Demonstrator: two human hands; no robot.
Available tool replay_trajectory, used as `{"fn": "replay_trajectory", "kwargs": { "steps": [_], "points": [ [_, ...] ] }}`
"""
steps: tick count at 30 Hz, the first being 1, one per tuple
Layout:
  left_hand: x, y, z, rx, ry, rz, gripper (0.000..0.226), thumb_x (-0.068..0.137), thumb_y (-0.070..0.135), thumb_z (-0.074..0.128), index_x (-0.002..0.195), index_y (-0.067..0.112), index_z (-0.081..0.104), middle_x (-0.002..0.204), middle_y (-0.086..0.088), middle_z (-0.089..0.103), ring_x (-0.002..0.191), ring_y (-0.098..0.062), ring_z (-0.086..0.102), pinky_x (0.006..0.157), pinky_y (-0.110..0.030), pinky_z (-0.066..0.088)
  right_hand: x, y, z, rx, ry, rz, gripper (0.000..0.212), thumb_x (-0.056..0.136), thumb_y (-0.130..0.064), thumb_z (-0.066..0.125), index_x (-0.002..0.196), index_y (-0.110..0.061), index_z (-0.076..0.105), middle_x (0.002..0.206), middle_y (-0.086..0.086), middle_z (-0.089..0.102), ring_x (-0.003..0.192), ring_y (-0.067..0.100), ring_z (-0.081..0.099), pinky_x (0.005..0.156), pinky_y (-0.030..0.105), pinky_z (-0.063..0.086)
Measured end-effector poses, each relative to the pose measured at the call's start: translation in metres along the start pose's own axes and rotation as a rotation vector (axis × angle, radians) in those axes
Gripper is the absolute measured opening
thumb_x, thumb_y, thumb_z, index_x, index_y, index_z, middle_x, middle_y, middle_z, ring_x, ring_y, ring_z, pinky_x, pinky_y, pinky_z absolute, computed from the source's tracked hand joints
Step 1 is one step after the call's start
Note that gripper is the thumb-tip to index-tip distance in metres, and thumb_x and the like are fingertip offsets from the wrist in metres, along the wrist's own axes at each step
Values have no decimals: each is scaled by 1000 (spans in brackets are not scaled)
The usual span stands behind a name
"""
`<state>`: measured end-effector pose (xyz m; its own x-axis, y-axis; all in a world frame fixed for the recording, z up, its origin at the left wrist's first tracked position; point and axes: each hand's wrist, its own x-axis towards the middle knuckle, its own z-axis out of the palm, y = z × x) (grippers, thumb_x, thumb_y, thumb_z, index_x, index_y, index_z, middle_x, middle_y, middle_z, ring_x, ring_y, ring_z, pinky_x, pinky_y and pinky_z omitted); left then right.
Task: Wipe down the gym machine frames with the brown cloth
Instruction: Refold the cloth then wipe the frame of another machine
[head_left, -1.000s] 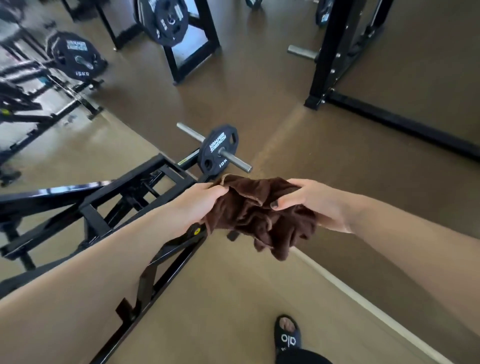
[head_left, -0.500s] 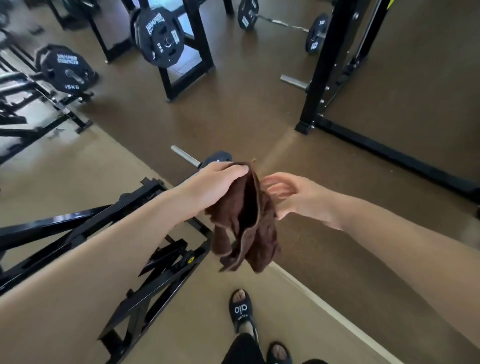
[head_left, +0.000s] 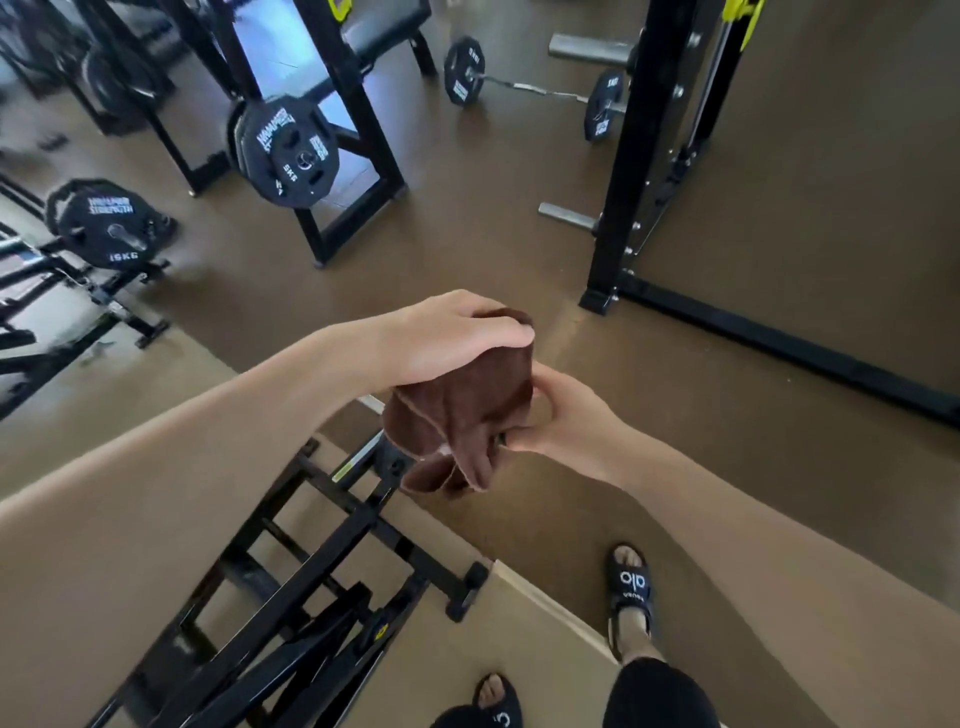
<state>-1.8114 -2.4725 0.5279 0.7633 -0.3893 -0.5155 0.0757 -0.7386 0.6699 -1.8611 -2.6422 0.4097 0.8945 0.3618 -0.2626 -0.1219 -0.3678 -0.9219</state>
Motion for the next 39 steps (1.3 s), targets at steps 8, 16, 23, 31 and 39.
{"fn": "replay_trajectory", "kwargs": {
  "steps": [8, 16, 23, 31, 39],
  "points": [
    [110, 67, -64, 320, 131, 28, 22, 95, 43, 64, 82, 25, 64, 79, 9, 67, 64, -2, 61, 66, -28, 49, 90, 31, -139, -205, -11, 34, 18, 80, -19, 74, 94, -25, 65, 85, -15, 68, 80, 4, 61, 70, 29, 51],
    [193, 81, -154, 249, 341, 1, 21, 95, 53, 61, 82, 38, 67, 77, 15, 69, 69, -4, 67, 66, -28, 51, 182, 29, -233, -72, -218, 230, 23, 83, -29, 69, 104, -35, 75, 104, -13, 76, 106, 12, 67, 93, 34, 49],
    [268, 18, -241, 385, 503, -18, 24, 101, 41, 57, 82, 27, 60, 83, 6, 62, 81, -12, 61, 65, -29, 41, 271, -23, -266, -13, -259, 160, 27, 88, -14, 67, 111, -27, 73, 104, -10, 77, 99, 10, 73, 85, 26, 48],
    [337, -13, -343, 324, 702, -45, 21, 99, 45, 58, 110, 27, 58, 100, 3, 65, 95, -24, 61, 81, -38, 46, 386, -86, -267, 291, -500, 246, 34, 103, -17, 60, 136, -24, 63, 131, 0, 71, 123, 22, 66, 108, 44, 45],
    [409, -50, -328, -254, 194, -567, 79, 87, 82, 44, 152, 43, 20, 142, -6, 51, 117, -29, 59, 103, -45, 47, 510, -104, -272, 620, -466, 310, 7, 102, -21, 56, 101, -14, 58, 109, 19, 67, 100, 29, 66, 92, 41, 47]
  ]
}}
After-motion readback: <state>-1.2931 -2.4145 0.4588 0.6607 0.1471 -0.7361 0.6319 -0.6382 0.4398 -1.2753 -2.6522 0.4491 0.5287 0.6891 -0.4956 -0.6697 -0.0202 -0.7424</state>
